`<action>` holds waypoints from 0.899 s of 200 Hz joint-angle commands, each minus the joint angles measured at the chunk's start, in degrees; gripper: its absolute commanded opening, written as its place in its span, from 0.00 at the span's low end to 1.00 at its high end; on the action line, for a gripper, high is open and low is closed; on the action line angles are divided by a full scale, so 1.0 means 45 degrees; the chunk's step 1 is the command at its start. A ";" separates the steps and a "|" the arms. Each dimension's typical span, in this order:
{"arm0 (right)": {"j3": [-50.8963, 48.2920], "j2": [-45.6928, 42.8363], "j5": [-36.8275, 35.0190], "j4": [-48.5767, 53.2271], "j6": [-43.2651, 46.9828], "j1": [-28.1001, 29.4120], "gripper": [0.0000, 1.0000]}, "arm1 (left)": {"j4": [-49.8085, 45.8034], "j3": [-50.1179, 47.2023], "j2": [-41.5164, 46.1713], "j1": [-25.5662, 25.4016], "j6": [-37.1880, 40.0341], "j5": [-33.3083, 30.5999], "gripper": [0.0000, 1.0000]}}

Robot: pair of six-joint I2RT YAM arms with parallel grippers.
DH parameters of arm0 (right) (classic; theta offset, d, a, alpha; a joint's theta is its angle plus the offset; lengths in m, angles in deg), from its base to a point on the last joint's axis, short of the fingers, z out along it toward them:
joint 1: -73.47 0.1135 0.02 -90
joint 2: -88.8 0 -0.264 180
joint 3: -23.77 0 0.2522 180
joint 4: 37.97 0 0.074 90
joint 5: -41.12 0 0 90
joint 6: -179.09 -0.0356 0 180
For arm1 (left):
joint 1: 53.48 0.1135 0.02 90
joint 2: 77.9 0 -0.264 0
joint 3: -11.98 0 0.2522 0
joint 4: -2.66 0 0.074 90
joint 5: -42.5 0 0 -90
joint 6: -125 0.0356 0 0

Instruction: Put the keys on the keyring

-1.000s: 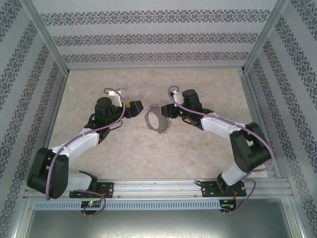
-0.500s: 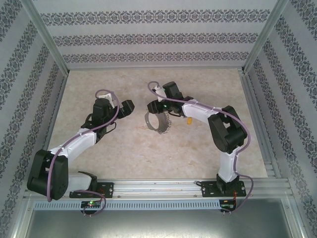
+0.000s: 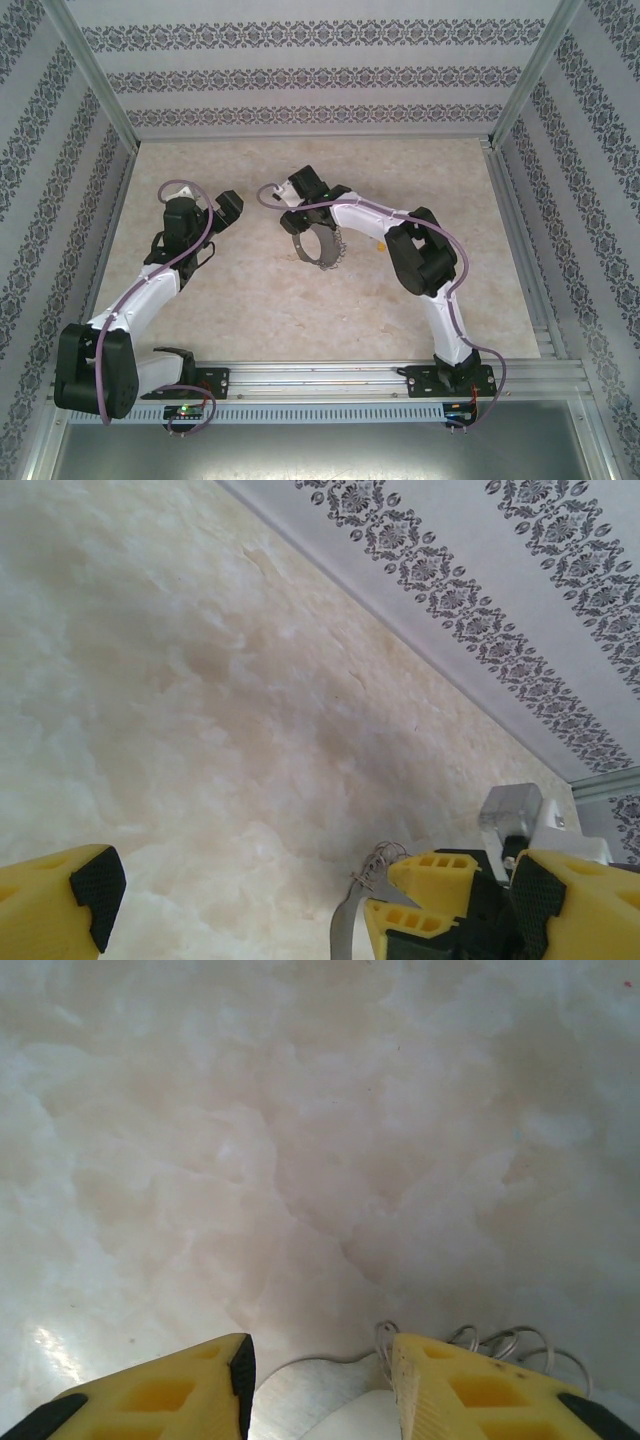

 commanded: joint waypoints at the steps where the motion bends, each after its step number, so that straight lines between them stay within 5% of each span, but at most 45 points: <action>1: 0.0833 0.0437 -0.1176 0.1099 0.1142 0.0197 0.42 | 0.0024 -0.0180 0.0222 0.0226 -0.0256 0.0220 1.00; 180: 0.2625 0.2064 -0.1701 0.2124 0.1740 0.0332 0.32 | 0.0406 -0.0313 0.0148 0.0416 -0.0484 0.0546 1.00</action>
